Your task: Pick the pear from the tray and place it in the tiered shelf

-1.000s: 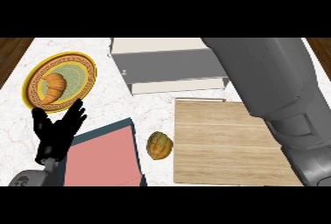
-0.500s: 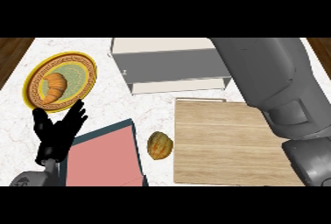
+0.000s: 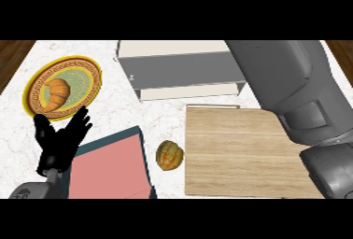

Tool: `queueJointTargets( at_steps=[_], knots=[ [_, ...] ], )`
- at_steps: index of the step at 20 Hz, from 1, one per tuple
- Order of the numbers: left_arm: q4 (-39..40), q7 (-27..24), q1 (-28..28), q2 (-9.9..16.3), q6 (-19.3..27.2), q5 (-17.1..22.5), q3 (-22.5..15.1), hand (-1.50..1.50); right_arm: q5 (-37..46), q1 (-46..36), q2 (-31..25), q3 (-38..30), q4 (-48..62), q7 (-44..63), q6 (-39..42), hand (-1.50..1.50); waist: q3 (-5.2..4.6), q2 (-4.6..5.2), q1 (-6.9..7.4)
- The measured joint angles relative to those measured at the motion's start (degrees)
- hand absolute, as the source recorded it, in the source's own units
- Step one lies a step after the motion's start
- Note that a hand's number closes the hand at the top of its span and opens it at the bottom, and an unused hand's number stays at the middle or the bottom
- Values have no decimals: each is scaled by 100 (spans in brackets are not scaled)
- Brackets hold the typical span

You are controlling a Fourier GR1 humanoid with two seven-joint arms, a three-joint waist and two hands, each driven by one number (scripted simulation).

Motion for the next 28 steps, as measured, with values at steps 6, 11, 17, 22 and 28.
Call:
queueJointTargets(
  at_steps=[6,11,17,22,28],
  knots=[
    [-45,6,35,28,-102,29,66,0,-342,27,46,-552,-128,144,-666,-150,-6,-7,-8],
    [-3,-90,34,-56,-11,-119,48,0,-817,20,104,-1075,-231,2,-1062,-150,6,-2,2],
    [-6,-4,11,-69,-25,-142,87,0,-1320,-17,-28,-1657,-417,-115,-1518,-150,4,-6,-9],
    [82,-42,11,-68,-59,-150,162,0,-1226,145,-326,-1753,-620,-32,-2002,-150,5,-27,-74],
    [-4,26,74,-85,-93,-129,208,0,-1245,382,-958,-2018,-910,289,-2279,-150,0,-38,-109]
  ],
)
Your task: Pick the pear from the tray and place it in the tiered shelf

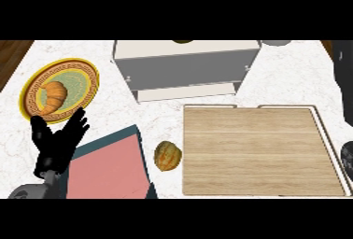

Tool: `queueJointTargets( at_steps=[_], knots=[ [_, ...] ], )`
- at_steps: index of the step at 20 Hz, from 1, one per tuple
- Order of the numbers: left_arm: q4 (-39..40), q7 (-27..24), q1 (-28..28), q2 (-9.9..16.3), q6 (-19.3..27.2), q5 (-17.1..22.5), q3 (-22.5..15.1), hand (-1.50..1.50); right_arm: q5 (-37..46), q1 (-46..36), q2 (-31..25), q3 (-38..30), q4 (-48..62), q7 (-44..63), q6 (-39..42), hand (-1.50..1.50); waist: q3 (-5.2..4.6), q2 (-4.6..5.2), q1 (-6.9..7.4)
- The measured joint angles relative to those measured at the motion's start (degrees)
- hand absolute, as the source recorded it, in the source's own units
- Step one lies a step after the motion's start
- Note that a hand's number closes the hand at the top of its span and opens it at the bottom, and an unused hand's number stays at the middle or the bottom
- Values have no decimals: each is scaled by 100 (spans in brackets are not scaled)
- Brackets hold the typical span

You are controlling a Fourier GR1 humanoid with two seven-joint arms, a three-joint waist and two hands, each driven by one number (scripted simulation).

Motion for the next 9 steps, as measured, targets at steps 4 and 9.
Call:
queueJointTargets(
  at_steps=[4,9],
  knots=[
    [62,-134,30,-28,-3,-54,40,0,-291,384,-415,-240,-444,125,223,-150,9,-16,-42],
    [45,-116,42,-35,-52,-60,86,0,-773,895,-949,-441,-1075,308,964,-150,8,-24,-63]
  ],
)
